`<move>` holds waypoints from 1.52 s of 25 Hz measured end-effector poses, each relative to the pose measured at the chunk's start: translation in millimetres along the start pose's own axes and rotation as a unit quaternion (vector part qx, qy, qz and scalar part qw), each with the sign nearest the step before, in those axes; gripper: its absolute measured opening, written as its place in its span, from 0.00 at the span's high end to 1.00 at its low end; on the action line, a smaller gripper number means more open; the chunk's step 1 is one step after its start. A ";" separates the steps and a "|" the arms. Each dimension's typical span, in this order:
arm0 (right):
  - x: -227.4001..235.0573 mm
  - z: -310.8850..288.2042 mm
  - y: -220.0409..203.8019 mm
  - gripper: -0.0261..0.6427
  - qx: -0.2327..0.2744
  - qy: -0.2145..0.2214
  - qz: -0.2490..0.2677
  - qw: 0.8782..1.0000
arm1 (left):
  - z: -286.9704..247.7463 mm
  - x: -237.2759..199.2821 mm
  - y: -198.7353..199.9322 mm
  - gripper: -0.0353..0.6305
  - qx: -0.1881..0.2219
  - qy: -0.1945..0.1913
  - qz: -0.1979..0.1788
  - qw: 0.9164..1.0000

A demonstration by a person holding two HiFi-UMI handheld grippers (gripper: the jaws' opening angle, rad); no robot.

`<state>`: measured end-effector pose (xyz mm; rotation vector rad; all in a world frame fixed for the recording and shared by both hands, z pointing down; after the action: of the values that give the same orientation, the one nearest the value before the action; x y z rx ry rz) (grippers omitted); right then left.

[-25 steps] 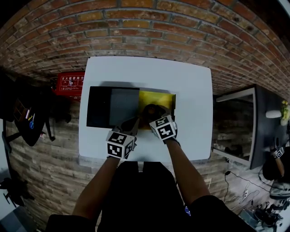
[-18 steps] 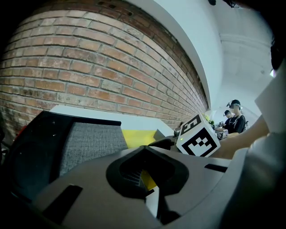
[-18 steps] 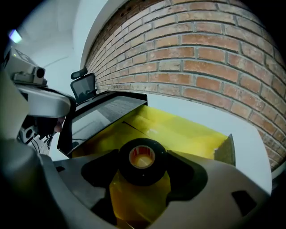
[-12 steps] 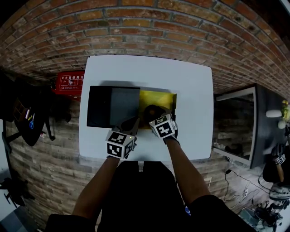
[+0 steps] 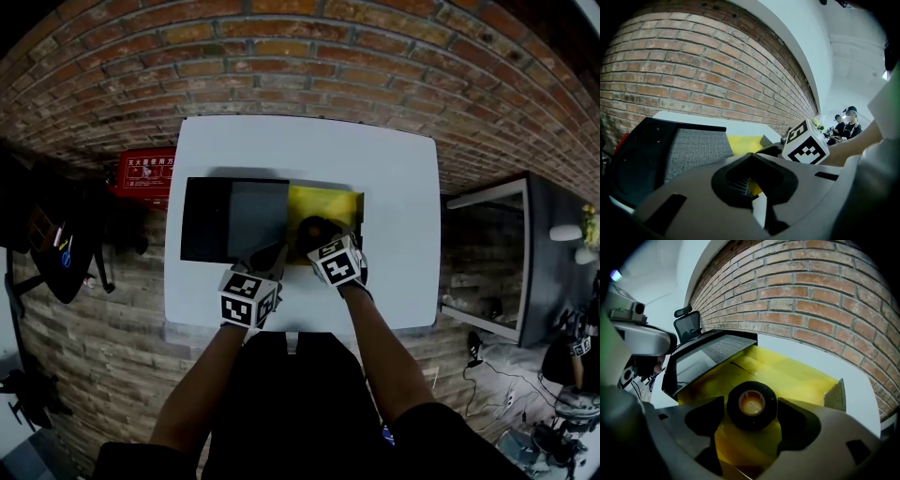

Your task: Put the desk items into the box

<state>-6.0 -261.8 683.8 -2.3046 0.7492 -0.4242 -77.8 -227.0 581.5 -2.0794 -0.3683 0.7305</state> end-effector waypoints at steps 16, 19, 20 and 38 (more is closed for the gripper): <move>3.0 59.6 30.2 0.45 0.085 -0.004 -0.037 0.996 | 7.9 10.0 12.9 0.93 0.021 -0.001 -0.016 1.000; 3.7 76.5 31.8 0.53 0.106 -0.005 -0.043 0.993 | 13.0 12.7 19.0 0.93 0.031 0.001 -0.018 0.999; 4.1 82.5 32.1 0.57 0.114 -0.005 -0.044 0.993 | 14.9 14.3 21.1 0.93 0.035 0.001 -0.018 0.999; 8.0 189.1 43.8 0.92 0.231 -0.001 -0.067 0.971 | 52.0 45.5 52.8 0.93 0.084 0.001 -0.035 0.996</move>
<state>73.4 -199.6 517.8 -1.9189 0.4356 -0.5899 -75.0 -200.6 498.7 -1.8997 -0.3633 0.6938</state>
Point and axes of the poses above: the fingertips, and each gripper's own axes: z backward along the fingers, x to its right, y out of its top, the point moved 1 cm from there along z, backward along the fingers, and after that the axes turned 8 degrees about x, right-handed, at the moved point
